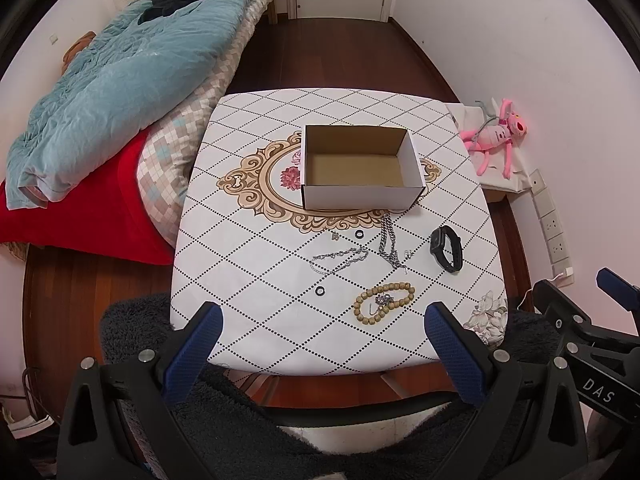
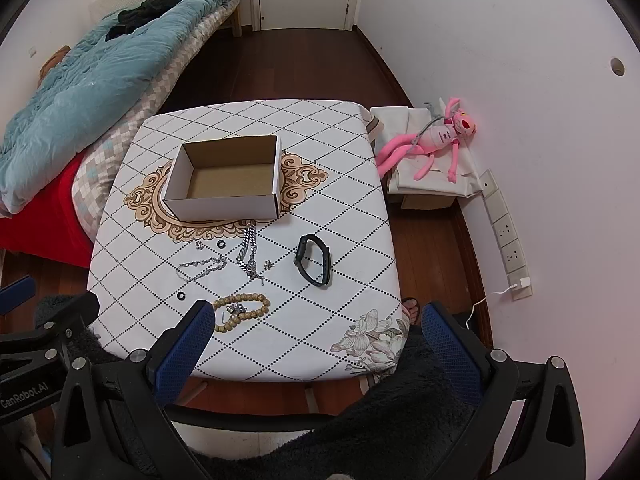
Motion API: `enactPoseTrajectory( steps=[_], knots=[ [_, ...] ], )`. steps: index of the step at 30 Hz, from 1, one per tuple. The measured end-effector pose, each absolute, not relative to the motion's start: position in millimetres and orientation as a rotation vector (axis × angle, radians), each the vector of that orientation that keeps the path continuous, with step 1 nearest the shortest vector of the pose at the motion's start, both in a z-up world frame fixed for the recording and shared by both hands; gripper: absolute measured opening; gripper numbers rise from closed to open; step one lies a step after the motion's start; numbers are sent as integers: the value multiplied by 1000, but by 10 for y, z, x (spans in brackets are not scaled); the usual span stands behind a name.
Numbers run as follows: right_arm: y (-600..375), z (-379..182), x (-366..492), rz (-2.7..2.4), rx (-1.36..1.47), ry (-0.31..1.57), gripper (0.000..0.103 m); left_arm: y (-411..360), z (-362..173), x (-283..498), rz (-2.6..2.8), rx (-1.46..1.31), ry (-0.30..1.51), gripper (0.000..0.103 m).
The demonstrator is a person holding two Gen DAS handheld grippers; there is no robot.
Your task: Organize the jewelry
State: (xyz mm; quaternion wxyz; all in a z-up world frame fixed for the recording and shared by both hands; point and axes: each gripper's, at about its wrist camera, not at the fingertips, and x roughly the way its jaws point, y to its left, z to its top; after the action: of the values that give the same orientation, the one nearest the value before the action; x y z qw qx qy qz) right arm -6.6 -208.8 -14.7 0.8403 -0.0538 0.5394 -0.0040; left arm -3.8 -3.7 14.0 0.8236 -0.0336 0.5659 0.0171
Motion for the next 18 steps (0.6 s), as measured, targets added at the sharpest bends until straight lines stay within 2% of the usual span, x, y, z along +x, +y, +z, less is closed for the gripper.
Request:
enactPoseTrajectory(
  steps=[12, 18],
  knots=[
    [-2088, -153, -62, -11, -111, 1141, 103, -83, 250, -15, 31, -71, 1210, 103],
    [-2088, -157, -62, -10, -112, 1141, 103, -49, 144, -14, 33, -75, 1210, 103]
  ],
)
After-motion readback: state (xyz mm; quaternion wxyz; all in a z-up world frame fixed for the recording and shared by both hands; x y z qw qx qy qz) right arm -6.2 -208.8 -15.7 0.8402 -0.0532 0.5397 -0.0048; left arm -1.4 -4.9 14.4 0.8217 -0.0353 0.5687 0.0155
